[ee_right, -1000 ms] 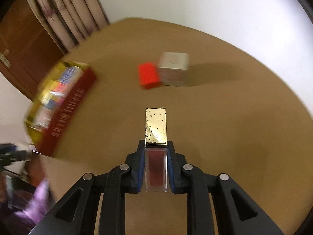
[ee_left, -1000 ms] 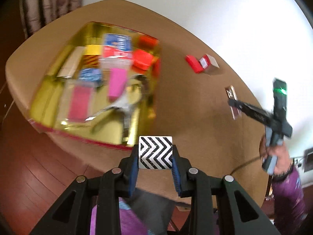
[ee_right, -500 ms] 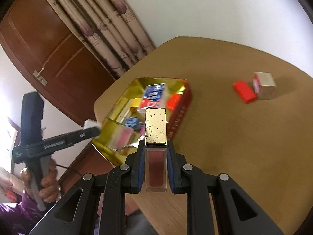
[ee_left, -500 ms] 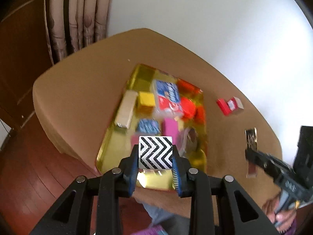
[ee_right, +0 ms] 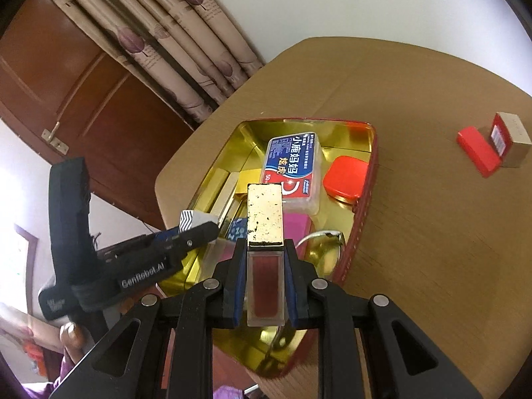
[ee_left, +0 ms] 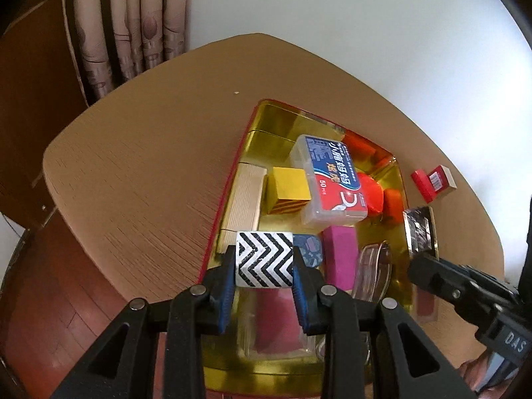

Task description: Organize rigid objects

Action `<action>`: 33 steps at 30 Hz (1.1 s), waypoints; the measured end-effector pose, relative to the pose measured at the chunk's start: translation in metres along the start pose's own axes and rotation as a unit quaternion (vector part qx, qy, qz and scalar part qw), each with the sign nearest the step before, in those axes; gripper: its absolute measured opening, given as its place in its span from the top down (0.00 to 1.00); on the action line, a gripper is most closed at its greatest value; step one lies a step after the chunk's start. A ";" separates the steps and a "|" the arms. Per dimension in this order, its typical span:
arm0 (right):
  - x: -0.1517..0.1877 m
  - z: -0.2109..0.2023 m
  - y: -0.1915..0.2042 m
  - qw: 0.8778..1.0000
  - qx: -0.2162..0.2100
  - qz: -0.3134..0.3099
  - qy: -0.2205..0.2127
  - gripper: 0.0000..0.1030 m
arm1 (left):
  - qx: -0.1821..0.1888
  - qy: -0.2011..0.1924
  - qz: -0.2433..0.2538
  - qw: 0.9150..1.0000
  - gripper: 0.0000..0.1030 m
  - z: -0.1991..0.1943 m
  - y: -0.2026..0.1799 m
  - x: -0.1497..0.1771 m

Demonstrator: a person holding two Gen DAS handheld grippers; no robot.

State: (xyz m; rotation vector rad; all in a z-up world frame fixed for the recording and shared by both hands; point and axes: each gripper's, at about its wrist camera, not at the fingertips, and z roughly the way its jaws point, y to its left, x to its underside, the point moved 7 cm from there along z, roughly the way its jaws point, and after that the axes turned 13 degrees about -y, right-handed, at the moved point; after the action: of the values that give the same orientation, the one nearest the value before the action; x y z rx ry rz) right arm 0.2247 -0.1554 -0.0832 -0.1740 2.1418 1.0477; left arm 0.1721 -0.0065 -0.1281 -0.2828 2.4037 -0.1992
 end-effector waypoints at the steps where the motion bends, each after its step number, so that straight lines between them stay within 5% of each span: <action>1: 0.000 0.002 -0.001 1.000 0.001 0.004 0.000 0.82 | -0.001 0.003 0.000 1.000 0.71 0.002 0.000 0.001; 11: -0.004 0.020 0.003 1.000 0.009 -0.006 0.001 0.81 | 0.013 -0.007 0.015 1.000 0.70 0.008 -0.003 0.001; 20: -0.007 -0.020 -0.020 0.998 0.013 -0.004 -0.063 0.75 | 0.053 -0.009 -0.024 0.998 0.69 0.003 0.002 -0.002; 23: -0.003 -0.049 -0.054 0.995 0.042 0.006 -0.091 0.63 | 0.039 -0.019 -0.012 0.999 0.66 0.001 0.000 -0.003; 28: 0.016 -0.086 -0.136 0.985 0.129 0.045 -0.103 0.61 | 0.025 -0.015 0.010 1.000 0.60 0.001 -0.006 0.000; 33: 0.042 -0.120 -0.202 0.956 0.267 0.010 -0.122 0.50 | 0.032 -0.008 0.001 0.999 0.58 0.000 -0.005 -0.001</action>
State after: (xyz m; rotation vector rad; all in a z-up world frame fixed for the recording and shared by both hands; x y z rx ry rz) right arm 0.2104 -0.3683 -0.1909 0.2249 2.1154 0.4393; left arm 0.1735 -0.0114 -0.1265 -0.2514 2.3757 -0.2723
